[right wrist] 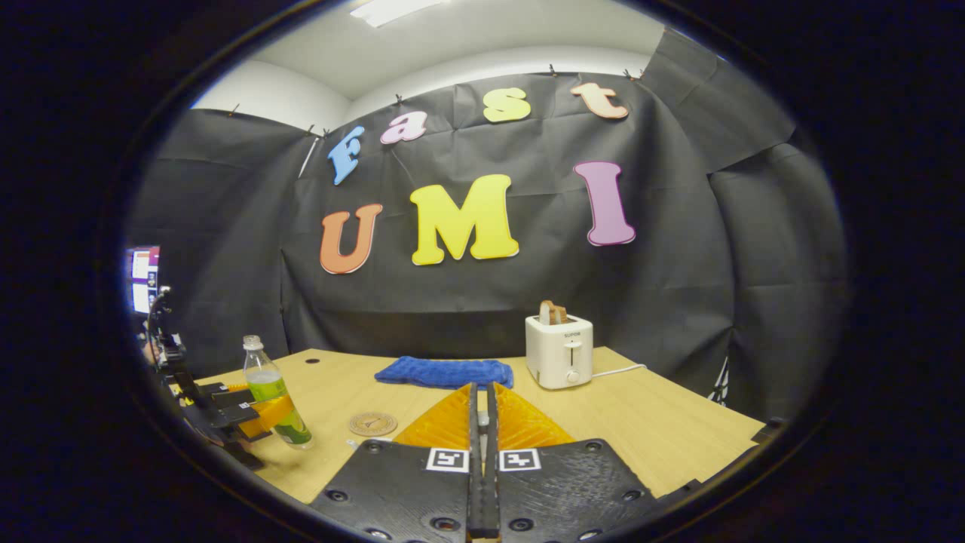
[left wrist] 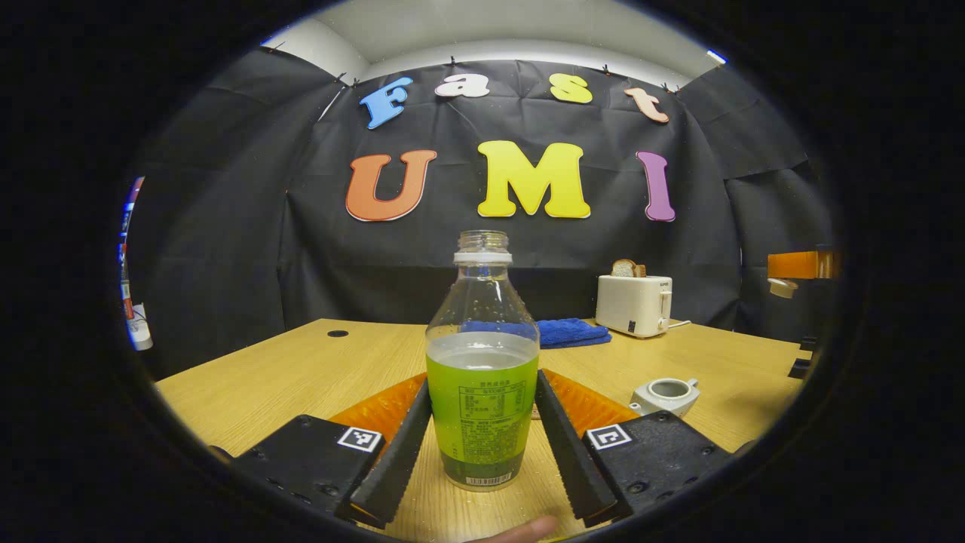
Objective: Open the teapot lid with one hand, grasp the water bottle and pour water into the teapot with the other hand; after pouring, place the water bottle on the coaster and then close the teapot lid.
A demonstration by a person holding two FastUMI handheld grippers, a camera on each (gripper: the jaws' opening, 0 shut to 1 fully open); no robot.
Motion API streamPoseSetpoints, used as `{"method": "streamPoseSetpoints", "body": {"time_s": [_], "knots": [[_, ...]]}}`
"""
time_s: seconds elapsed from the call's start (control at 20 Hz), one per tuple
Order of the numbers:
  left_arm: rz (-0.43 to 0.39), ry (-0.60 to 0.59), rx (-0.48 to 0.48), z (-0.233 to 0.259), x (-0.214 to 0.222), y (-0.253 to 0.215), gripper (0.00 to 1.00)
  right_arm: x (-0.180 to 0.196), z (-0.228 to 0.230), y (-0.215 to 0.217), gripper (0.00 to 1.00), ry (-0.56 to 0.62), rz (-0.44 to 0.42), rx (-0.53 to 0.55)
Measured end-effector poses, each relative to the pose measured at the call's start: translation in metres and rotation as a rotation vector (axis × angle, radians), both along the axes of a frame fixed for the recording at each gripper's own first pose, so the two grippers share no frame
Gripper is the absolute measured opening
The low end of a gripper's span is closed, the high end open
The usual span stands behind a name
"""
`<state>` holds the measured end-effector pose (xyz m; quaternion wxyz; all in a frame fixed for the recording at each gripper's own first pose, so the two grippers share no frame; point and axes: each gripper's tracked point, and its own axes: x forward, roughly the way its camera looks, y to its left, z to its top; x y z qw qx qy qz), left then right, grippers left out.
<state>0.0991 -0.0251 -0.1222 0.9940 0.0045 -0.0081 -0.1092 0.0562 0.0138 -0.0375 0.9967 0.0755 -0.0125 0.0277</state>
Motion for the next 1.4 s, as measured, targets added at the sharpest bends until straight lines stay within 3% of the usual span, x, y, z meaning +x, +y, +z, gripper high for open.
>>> {"method": "streamPoseSetpoints", "body": {"time_s": [0.3,0.7,1.05,1.4], "knots": [[0.019,0.054,0.04,0.002,-0.008,-0.001,0.78,-0.003,0.001,0.0,0.0,0.001,-0.001,-0.02],[0.074,-0.022,0.176,0.042,-0.032,-0.008,0.77,-0.001,-0.001,-0.017,0.0,0.036,-0.014,-0.032],[0.118,0.014,0.683,0.011,-0.018,-0.007,0.76,0.0,-0.001,-0.029,0.01,0.043,-0.033,-0.039],[0.107,0.078,0.999,-0.011,-0.008,-0.009,0.76,0.001,0.0,-0.035,0.0,0.037,-0.049,-0.05]]}}
